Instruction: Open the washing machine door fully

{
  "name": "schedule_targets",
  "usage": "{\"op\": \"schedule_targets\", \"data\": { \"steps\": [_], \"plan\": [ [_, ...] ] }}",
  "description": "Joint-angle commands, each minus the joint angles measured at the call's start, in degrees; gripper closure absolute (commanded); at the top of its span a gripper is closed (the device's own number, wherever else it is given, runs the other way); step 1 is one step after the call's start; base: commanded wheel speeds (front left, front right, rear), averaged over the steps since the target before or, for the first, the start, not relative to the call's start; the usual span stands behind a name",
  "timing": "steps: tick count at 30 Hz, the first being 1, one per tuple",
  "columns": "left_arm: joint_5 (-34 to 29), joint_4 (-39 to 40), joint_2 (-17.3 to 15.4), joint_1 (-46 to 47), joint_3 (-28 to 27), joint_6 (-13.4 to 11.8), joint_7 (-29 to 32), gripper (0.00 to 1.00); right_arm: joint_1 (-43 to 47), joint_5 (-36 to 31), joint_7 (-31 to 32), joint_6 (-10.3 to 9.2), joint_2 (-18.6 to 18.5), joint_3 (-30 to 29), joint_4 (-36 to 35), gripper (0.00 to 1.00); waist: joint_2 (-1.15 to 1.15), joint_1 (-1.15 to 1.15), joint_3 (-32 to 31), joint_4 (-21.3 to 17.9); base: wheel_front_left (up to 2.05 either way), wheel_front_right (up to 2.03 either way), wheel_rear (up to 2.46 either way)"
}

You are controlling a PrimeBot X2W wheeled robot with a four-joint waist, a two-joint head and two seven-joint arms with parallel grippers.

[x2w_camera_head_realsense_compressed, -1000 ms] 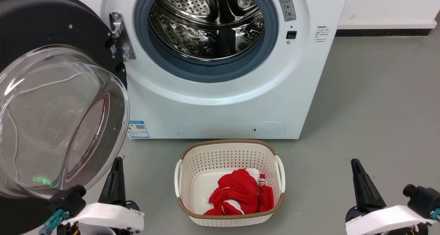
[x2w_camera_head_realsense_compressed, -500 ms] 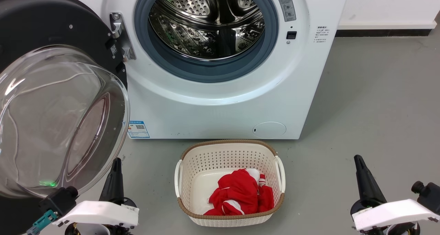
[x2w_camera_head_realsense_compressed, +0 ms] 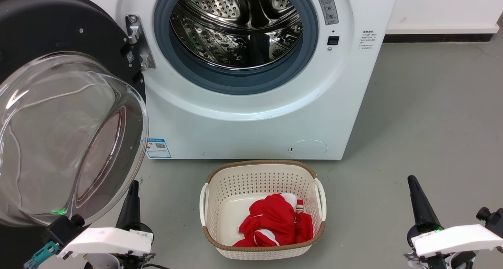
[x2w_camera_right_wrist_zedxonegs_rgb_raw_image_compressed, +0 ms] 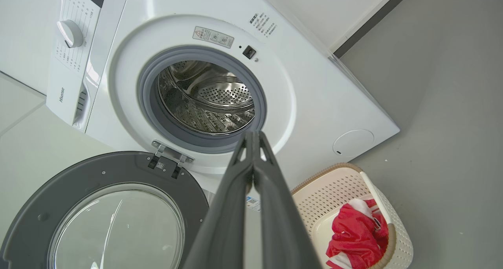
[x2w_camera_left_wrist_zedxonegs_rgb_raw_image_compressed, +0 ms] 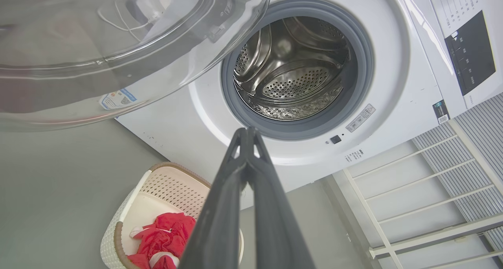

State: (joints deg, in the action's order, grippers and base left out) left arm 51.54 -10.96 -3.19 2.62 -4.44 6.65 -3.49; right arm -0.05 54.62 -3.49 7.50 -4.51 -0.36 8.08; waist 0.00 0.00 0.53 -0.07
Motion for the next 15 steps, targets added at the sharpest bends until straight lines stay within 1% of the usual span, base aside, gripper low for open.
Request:
{"op": "schedule_targets", "data": {
  "steps": [1, 15],
  "plan": [
    [2.0, 0.34, -0.1, 1.65, -0.34, 0.41, 0.45, 1.0, -1.66, 2.02, 0.3, 0.0, -0.43, -0.22, -0.18, 1.0, 0.0, 0.0, -0.01, 0.0, 0.0, 0.0, 0.0],
    [11.35, -0.51, -0.01, 2.18, -0.81, 0.52, 2.84, 1.0, -2.77, 11.22, 2.04, 0.0, -0.48, -0.93, 1.25, 1.0, 0.0, 0.0, -0.07, 0.02, 0.0, 0.0, 0.0]
  ]
}}
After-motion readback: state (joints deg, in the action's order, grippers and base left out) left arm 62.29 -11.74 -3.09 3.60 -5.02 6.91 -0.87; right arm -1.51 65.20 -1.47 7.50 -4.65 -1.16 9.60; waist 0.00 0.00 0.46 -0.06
